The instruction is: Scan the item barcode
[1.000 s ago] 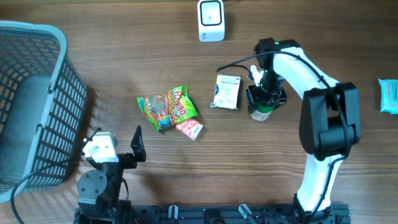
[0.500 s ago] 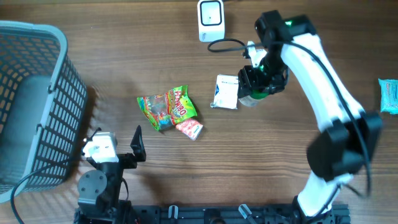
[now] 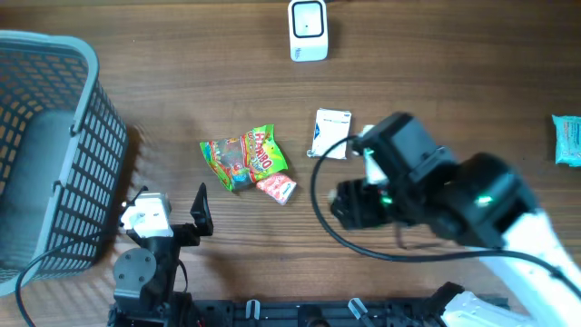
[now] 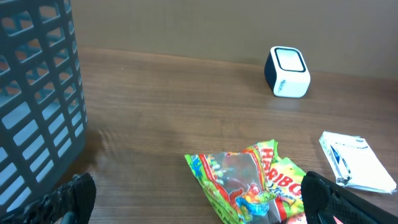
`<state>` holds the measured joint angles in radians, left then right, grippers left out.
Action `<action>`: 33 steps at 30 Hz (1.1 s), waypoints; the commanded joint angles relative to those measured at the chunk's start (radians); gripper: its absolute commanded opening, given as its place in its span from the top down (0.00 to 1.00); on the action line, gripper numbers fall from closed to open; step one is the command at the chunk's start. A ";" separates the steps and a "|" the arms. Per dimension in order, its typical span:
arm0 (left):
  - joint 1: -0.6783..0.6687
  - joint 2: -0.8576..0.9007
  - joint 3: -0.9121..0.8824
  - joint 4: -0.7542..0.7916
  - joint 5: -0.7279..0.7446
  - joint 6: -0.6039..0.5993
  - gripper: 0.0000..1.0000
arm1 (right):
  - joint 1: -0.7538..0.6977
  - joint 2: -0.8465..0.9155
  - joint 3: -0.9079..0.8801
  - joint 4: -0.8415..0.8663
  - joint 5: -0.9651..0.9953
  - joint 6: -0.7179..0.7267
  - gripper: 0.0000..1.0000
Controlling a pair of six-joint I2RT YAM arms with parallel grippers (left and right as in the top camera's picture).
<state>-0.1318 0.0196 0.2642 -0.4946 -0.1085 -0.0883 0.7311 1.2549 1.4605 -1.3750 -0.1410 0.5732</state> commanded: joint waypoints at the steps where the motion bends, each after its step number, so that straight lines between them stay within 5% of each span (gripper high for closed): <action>1: -0.005 -0.005 -0.006 0.003 -0.016 -0.006 0.00 | 0.019 0.025 -0.212 0.286 0.190 0.080 0.53; 8: -0.005 -0.005 -0.006 0.003 -0.016 -0.006 0.00 | 0.003 0.263 -0.374 1.051 0.484 -0.256 0.48; 18: -0.005 -0.005 -0.006 0.003 -0.016 -0.006 0.00 | -0.267 0.624 -0.328 1.703 0.206 -0.308 0.44; 33: -0.005 -0.005 -0.006 0.003 -0.016 -0.006 0.00 | -0.338 1.162 0.325 1.860 0.203 -0.305 0.44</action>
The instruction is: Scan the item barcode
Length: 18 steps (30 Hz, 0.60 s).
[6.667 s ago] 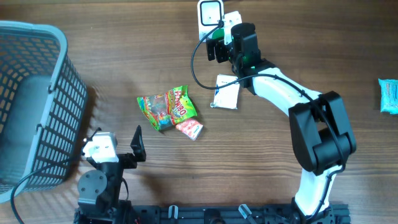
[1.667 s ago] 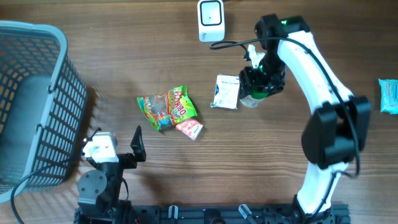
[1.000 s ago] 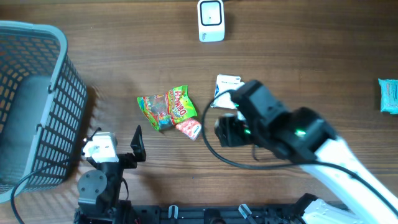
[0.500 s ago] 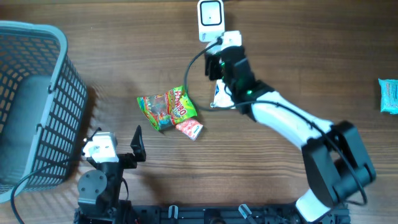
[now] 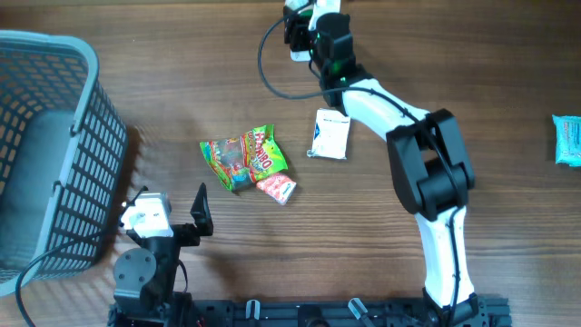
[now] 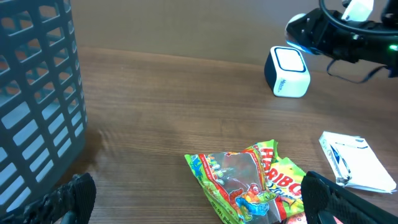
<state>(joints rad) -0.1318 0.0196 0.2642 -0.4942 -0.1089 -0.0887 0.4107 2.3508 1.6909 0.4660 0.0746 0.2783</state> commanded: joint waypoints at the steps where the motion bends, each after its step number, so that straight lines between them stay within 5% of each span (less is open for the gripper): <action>1: -0.005 -0.005 -0.006 0.002 -0.016 -0.006 0.00 | -0.021 0.084 0.117 0.024 -0.007 -0.010 0.43; 12: -0.005 -0.005 -0.006 0.002 -0.016 -0.006 0.00 | -0.059 0.013 0.138 -0.058 -0.059 0.145 0.44; 18: -0.005 -0.005 -0.006 0.002 -0.016 -0.006 0.00 | -0.221 -0.268 0.138 -0.572 -0.062 0.143 0.44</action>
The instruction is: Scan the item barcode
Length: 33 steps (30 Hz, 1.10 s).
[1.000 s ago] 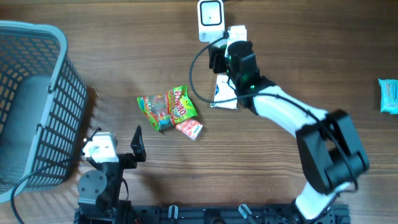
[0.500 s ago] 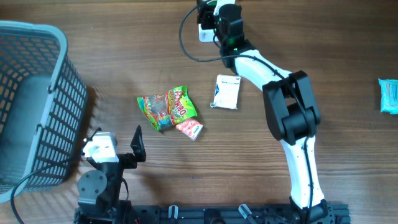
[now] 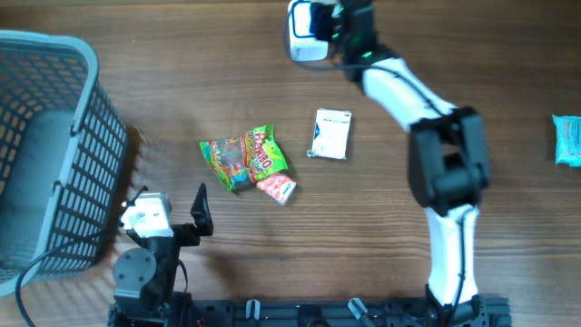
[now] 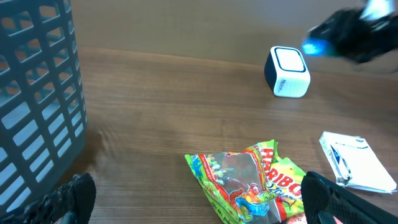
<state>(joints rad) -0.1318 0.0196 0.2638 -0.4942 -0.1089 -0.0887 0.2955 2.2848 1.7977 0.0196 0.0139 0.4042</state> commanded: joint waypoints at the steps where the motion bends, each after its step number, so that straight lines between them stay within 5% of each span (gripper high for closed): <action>1: -0.005 -0.005 -0.006 0.002 -0.016 -0.006 0.00 | -0.143 -0.233 0.031 -0.209 -0.002 0.018 0.44; 7: -0.005 -0.005 -0.006 0.002 -0.016 -0.006 0.00 | -0.535 -0.272 0.027 -0.729 -0.119 -0.068 0.39; 16: -0.005 -0.005 -0.006 0.002 -0.015 -0.006 0.00 | -0.940 -0.065 0.027 -1.023 -0.167 -0.171 0.39; 21: -0.005 -0.005 -0.006 0.002 -0.016 -0.006 0.00 | -0.984 0.002 0.028 -1.028 -0.011 -0.125 0.26; 22: -0.005 -0.005 -0.006 0.002 -0.016 -0.006 0.00 | -0.995 -0.005 0.037 -1.027 0.036 -0.113 0.19; 23: -0.005 -0.005 -0.006 0.002 -0.016 -0.006 0.00 | -1.001 -0.010 0.050 -1.029 0.053 -0.113 0.00; 30: -0.005 -0.005 -0.006 0.002 -0.016 -0.006 0.00 | -0.940 -0.203 0.473 -1.266 -0.080 -0.059 0.00; 33: -0.005 -0.005 -0.006 0.002 -0.016 -0.006 0.00 | -0.812 -0.336 0.489 -1.308 -0.151 -0.003 0.00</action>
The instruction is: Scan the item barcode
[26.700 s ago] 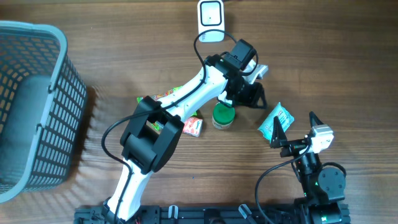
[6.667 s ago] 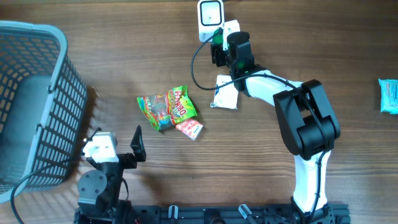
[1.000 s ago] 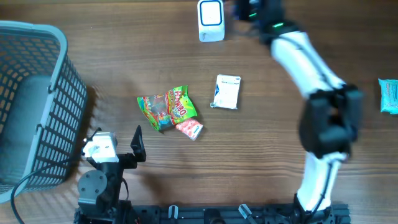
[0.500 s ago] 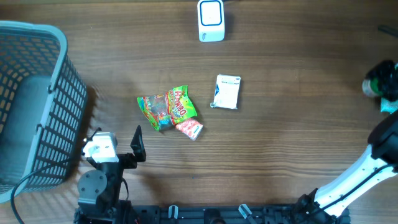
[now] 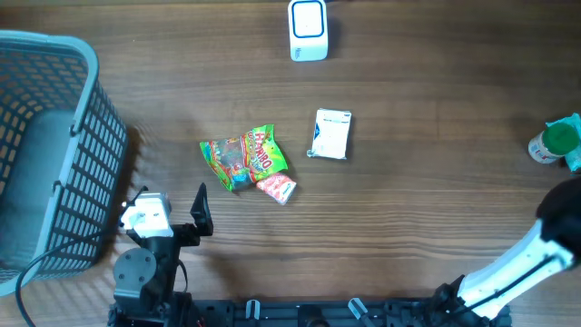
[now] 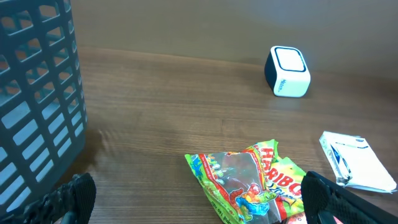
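Observation:
The white scanner (image 5: 308, 29) stands at the table's back edge, also seen in the left wrist view (image 6: 289, 71). A green gummy bag (image 5: 243, 156) lies mid-table, with a small red packet (image 5: 277, 188) and a white carton (image 5: 331, 134) near it. My left gripper (image 6: 199, 200) hovers open just in front of the gummy bag (image 6: 249, 180), nothing between its fingers. My right arm (image 5: 531, 250) reaches to the far right edge. Its end (image 5: 547, 145) is blurred beside a teal packet (image 5: 574, 127), and its jaws cannot be made out.
A large grey mesh basket (image 5: 54, 145) fills the left side, close to my left arm. The white carton (image 6: 357, 163) lies to the right of the left gripper.
My right arm was stretched to the scanner at the back; now it is at the far right edge by the teal packet. The left arm and the items have not moved.
My right arm first hung over the table right of the white carton. Then its end was at the scanner, on one side and afterwards the other. Now it is at the right edge by the teal packet. The items stayed in place.

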`<state>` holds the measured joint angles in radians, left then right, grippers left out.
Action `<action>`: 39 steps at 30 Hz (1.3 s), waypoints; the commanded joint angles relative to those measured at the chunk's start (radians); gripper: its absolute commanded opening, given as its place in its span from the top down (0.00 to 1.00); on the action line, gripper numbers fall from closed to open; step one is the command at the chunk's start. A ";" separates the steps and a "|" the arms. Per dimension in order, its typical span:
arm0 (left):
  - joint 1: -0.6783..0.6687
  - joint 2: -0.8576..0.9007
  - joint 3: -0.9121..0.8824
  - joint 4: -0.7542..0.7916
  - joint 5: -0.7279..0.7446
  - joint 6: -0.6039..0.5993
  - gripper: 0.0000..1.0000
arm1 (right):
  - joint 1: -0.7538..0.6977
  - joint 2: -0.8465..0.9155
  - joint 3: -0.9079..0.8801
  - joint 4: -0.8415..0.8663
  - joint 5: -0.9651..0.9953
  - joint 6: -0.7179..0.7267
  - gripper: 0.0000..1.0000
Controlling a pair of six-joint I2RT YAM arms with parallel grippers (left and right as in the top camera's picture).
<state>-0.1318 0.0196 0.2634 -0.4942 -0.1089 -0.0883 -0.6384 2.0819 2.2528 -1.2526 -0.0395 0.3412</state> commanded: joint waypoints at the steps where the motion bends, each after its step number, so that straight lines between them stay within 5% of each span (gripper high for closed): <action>1: -0.005 -0.005 -0.006 0.002 -0.016 -0.006 0.00 | 0.183 -0.153 0.034 -0.056 -0.100 0.075 0.00; 8: -0.005 -0.005 -0.006 0.002 -0.016 -0.006 0.00 | 0.693 -0.124 -0.130 -0.154 -0.161 0.106 0.00; 12: -0.005 -0.005 -0.006 0.002 -0.016 -0.006 0.00 | 0.864 -0.096 -0.278 -0.119 -0.142 0.216 0.00; 22: -0.005 -0.005 -0.006 0.002 -0.016 -0.006 0.00 | 0.958 -0.080 -0.655 0.137 -0.142 0.526 0.00; 39: -0.005 -0.005 -0.006 0.002 -0.016 -0.006 0.00 | 1.131 -0.076 -0.775 0.404 0.050 0.317 0.00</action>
<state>-0.1318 0.0196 0.2634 -0.4942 -0.1089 -0.0883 0.4603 1.9934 1.4796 -0.8646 -0.0418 0.6872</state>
